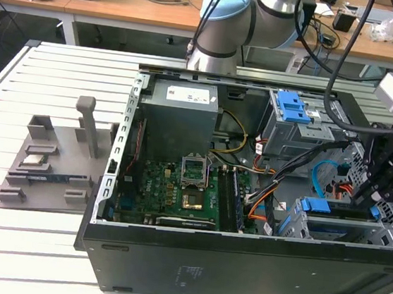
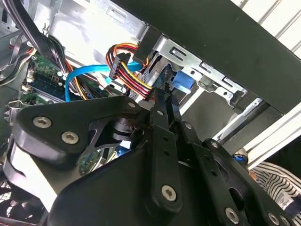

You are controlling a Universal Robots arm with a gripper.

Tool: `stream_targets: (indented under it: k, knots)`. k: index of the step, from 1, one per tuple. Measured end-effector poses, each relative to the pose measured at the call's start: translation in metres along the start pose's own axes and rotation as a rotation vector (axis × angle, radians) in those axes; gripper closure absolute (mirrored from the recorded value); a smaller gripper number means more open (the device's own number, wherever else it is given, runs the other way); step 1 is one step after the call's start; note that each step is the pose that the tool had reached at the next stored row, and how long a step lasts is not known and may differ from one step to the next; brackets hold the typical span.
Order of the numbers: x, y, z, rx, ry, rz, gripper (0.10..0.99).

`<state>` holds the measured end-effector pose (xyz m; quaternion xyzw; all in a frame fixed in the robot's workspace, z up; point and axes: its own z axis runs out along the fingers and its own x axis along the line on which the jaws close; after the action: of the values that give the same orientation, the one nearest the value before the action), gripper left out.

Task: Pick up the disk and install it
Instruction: 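Insert the first disk wire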

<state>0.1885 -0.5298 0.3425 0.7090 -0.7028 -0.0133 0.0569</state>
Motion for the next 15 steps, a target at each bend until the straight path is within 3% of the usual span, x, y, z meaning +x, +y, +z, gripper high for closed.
stream_targets:
  k: [15]
  knots:
    - [0.0003, 0.0007, 0.0037, 0.000, -0.0018, 0.000, 0.918]
